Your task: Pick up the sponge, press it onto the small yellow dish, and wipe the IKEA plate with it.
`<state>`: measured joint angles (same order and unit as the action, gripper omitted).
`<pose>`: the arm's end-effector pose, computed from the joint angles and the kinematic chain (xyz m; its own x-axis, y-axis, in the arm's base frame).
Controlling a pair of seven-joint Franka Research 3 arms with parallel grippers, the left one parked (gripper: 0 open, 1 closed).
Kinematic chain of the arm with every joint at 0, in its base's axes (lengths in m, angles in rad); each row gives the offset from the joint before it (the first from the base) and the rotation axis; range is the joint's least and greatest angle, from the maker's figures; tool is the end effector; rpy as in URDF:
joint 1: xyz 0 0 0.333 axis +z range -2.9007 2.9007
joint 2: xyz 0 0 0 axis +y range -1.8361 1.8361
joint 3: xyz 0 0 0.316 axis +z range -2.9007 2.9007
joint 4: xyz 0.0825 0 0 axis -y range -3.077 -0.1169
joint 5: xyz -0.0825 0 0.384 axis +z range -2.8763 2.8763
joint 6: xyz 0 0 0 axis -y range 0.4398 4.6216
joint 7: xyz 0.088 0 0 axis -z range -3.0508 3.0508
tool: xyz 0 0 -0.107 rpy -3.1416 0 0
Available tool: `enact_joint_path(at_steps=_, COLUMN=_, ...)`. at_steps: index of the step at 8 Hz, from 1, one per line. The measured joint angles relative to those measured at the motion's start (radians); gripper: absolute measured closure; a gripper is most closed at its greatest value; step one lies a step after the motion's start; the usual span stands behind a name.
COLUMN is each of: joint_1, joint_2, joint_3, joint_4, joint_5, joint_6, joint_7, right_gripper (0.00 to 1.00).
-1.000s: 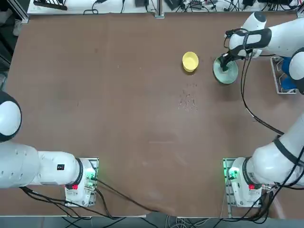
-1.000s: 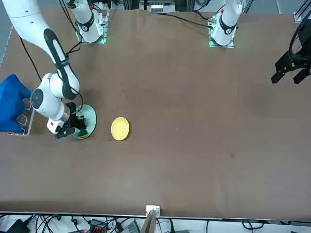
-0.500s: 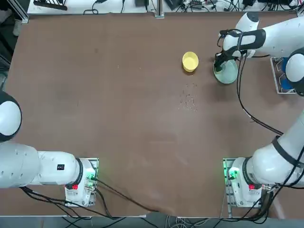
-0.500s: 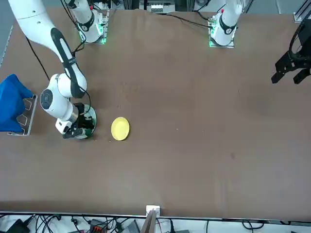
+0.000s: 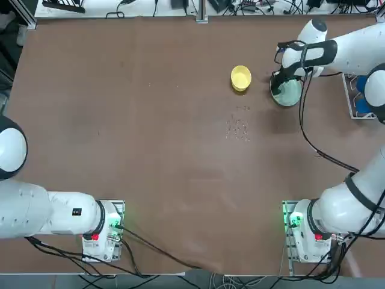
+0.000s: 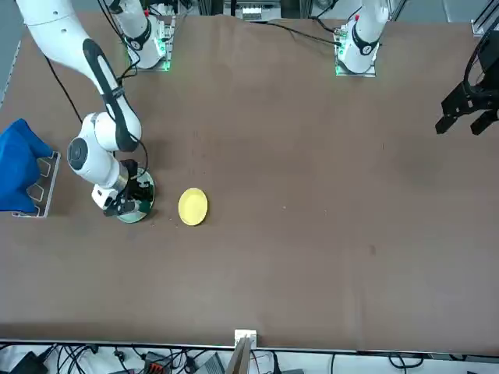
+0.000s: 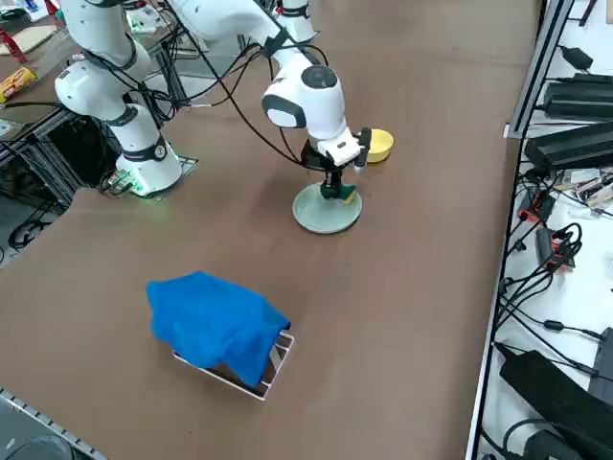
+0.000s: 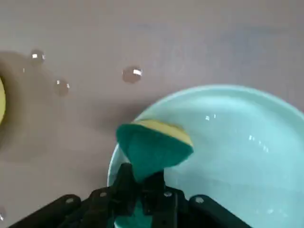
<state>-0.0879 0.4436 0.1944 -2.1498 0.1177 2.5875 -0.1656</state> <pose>0.5659 0.0593 0.1951 0.9883 0.1518 0.0139 0.1522 -0.9778 -0.1437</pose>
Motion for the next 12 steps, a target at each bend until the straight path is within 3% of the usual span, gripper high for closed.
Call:
enact_joint_path(at_steps=5, joint_1=-0.093, joint_2=-0.065, joint_3=0.002, joint_4=-0.103, joint_5=0.002, joint_6=0.001, joint_7=-0.107, right_gripper=0.91)
enact_joint_path(at_steps=8, joint_1=-0.168, joint_2=-0.069, joint_3=0.002, joint_4=-0.104, joint_5=0.003, joint_6=-0.011, joint_7=-0.216, right_gripper=0.91)
enact_joint_path(at_steps=12, joint_1=-0.206, joint_2=-0.029, joint_3=0.005, joint_4=-0.043, joint_5=0.003, joint_6=-0.031, joint_7=-0.290, right_gripper=0.91)
